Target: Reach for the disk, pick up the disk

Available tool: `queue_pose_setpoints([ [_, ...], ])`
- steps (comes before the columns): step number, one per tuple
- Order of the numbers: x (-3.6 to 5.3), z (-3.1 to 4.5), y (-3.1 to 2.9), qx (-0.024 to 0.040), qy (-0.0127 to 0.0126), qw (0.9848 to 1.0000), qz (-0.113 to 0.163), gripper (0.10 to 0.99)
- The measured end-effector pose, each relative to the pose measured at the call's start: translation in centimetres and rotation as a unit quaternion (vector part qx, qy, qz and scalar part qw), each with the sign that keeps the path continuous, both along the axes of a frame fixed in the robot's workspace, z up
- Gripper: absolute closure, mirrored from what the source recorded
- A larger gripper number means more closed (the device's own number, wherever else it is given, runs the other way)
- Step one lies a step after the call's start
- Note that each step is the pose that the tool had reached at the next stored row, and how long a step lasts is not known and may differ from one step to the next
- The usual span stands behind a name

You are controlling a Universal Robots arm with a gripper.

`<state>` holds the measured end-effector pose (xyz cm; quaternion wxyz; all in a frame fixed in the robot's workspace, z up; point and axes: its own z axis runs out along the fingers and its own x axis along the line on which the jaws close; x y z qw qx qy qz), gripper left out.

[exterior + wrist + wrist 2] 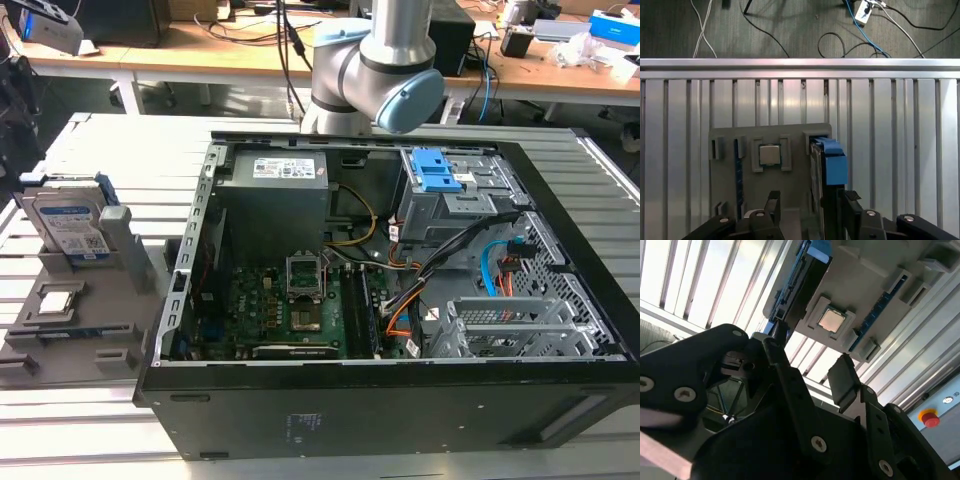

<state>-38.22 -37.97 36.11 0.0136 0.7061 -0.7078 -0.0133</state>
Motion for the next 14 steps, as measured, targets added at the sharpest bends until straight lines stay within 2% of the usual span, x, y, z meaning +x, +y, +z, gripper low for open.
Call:
queue_pose_setpoints([
  [2,0.00,-0.01,1.13,0.0000,0.0001,1.0000,0.000,0.486],
  [3,-0.01,-0.11,1.25,0.0000,0.0000,1.0000,0.000,0.486],
  [5,0.00,-0.45,1.35,0.0000,0.0001,1.0000,0.000,0.486],
  [10,-0.14,-2.01,1.52,0.0000,0.0003,1.0000,0.000,0.486],
  [14,-1.17,-2.79,1.59,0.0001,0.0002,1.0000,0.003,0.486],
])
